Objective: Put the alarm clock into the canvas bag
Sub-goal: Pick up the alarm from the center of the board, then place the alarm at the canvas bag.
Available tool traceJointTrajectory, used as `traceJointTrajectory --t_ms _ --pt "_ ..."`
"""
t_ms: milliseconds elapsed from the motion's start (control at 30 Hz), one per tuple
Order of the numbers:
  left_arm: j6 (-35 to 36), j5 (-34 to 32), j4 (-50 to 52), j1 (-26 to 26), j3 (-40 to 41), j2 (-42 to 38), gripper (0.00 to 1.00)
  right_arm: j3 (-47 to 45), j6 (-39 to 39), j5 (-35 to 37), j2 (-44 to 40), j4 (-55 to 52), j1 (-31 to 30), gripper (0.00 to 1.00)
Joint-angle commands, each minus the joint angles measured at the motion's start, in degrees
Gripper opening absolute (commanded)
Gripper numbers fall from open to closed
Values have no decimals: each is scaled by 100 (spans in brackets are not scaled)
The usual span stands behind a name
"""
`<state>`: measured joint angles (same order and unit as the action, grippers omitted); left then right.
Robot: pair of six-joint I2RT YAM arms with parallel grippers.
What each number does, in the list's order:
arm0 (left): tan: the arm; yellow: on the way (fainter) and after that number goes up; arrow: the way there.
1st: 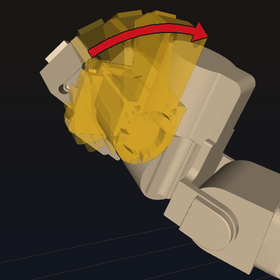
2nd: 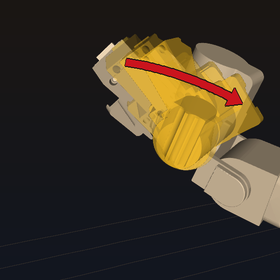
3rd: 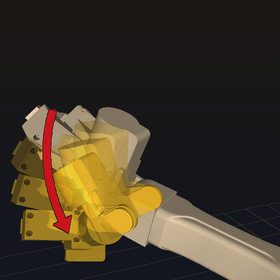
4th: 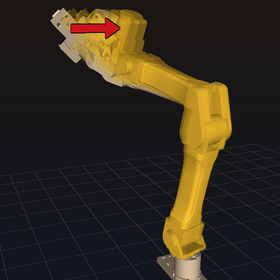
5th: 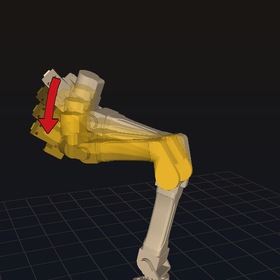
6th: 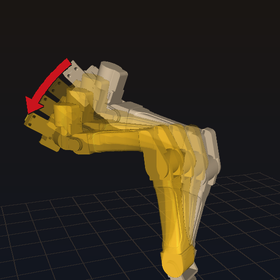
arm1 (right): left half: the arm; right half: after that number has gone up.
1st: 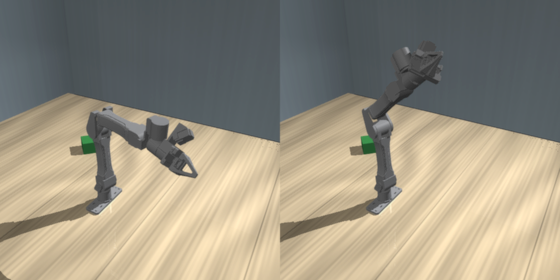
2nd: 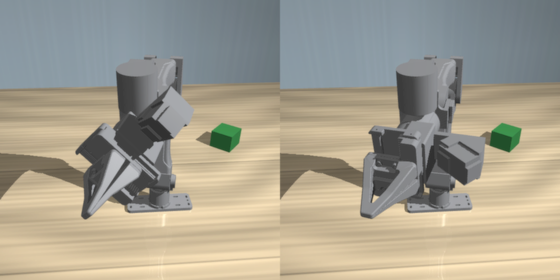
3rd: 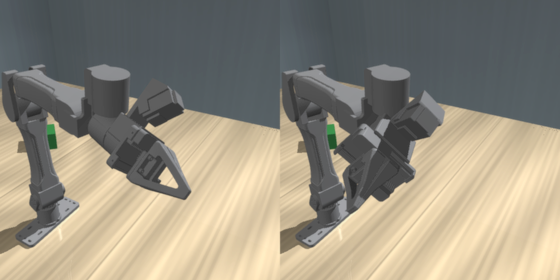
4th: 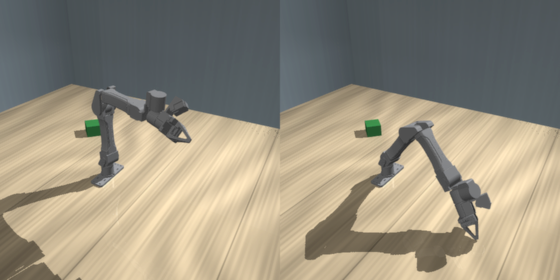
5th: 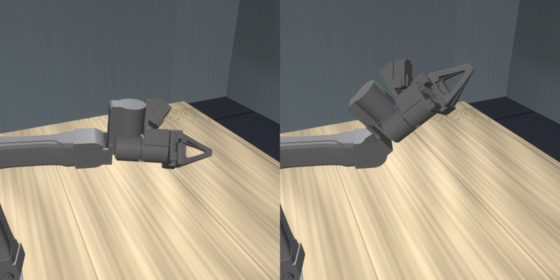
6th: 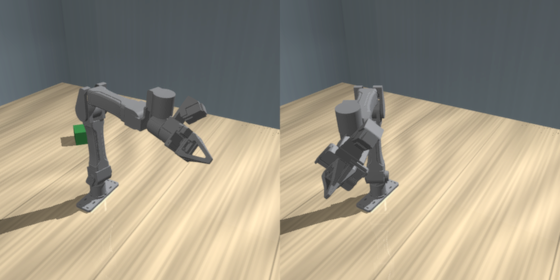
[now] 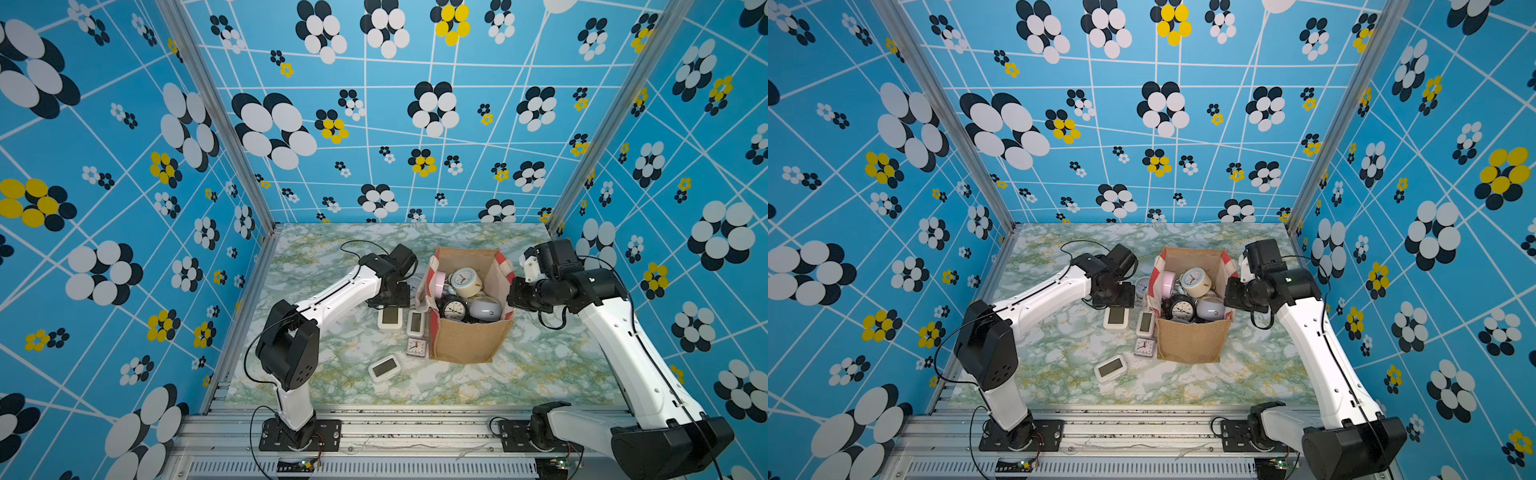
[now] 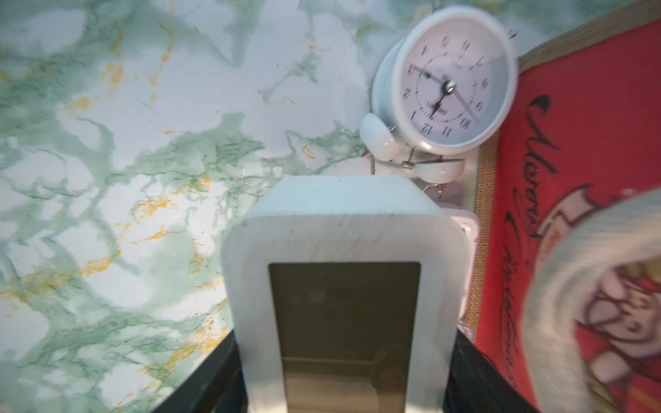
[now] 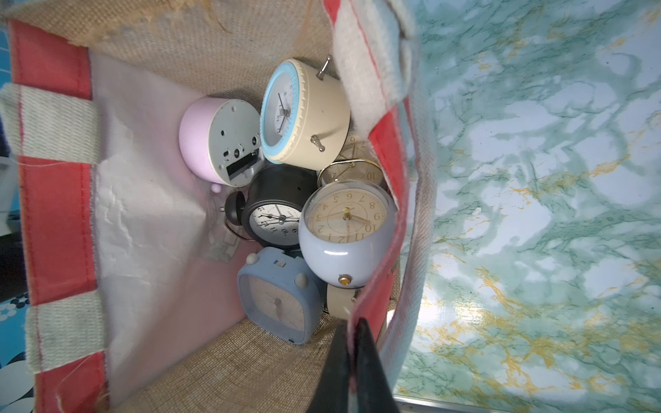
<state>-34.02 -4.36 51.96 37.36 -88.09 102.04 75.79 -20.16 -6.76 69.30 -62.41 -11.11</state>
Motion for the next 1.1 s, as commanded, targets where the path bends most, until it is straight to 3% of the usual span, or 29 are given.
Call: traceJointTrajectory --t_ms 0,567,1067 --pt "104 -24 348 -84 -356 -363 60 61 51 -64 58 60 -22 6" --pt "79 629 -221 47 -1582 -1037 49 38 67 -108 36 110 -22 6" --pt "-51 832 -801 953 -2809 -153 47 29 101 -211 7 122 -20 6"
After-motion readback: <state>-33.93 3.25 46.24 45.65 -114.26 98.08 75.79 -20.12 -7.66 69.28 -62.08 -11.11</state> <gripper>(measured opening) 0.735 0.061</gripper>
